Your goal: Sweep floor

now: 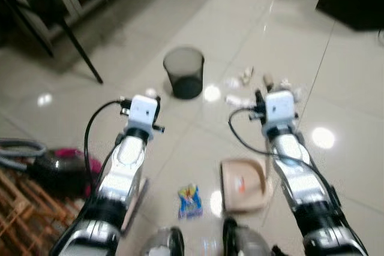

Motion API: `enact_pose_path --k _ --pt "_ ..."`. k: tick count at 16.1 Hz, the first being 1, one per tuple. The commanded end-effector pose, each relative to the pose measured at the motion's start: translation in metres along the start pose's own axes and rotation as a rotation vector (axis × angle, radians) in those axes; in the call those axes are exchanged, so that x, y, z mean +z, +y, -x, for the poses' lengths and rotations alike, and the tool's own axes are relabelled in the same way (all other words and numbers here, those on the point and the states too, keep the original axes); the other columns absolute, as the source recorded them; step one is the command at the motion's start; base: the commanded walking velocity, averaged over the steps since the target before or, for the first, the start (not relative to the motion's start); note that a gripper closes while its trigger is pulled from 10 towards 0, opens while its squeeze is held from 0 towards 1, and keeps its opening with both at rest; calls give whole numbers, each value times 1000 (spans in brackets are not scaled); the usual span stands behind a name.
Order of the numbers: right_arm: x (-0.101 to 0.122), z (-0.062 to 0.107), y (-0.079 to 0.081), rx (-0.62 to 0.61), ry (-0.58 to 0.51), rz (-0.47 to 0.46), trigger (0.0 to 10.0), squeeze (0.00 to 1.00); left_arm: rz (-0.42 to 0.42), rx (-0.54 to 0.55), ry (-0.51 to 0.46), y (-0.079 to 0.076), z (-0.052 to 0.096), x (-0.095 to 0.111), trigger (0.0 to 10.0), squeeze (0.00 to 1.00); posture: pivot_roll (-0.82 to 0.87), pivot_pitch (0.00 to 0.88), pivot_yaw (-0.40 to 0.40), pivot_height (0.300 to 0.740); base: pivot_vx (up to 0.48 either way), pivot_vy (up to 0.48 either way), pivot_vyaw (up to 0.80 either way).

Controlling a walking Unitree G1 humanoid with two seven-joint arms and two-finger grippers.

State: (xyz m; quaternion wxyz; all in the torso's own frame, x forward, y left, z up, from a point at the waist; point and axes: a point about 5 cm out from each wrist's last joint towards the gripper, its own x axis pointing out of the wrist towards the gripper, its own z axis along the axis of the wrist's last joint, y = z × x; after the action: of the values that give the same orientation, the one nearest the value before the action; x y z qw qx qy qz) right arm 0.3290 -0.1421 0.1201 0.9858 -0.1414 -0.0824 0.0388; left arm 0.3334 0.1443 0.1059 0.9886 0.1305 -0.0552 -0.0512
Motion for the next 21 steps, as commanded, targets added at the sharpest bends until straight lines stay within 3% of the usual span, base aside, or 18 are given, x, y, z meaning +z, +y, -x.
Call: enact_pose_path --k 1,6,9,15,17,19,21 --pt "-7 4 15 46 11 16 10000 0 -17 39 11 3 1 -6 10000 0 -27 340 95 740 0 0 0" --pt "-12 8 49 132 22 32 10000 0 40 78 49 -15 -6 -11 10000 0 -21 360 115 740 0 0 0" --pt "-5 6 59 106 4 -45 10000 0 164 95 -15 -32 -19 10 10000 0 -26 353 122 740 0 0 0" --pt "8 6 75 130 -18 -152 10000 0 264 113 -75 -38 -37 34 10000 0 -39 334 127 740 0 0 0" --pt "10 8 80 145 -23 -166 10000 0 351 130 -85 -42 -40 40 10000 0 -44 329 129 740 0 0 0" --pt "11 7 81 144 -16 -180 10000 0 514 202 -77 -39 -46 48 10000 0 -46 323 128 740 0 0 0" --pt "10 7 80 139 -8 -185 10000 0 539 218 -91 -36 -49 52 10000 0 -48 317 127 740 0 0 0"
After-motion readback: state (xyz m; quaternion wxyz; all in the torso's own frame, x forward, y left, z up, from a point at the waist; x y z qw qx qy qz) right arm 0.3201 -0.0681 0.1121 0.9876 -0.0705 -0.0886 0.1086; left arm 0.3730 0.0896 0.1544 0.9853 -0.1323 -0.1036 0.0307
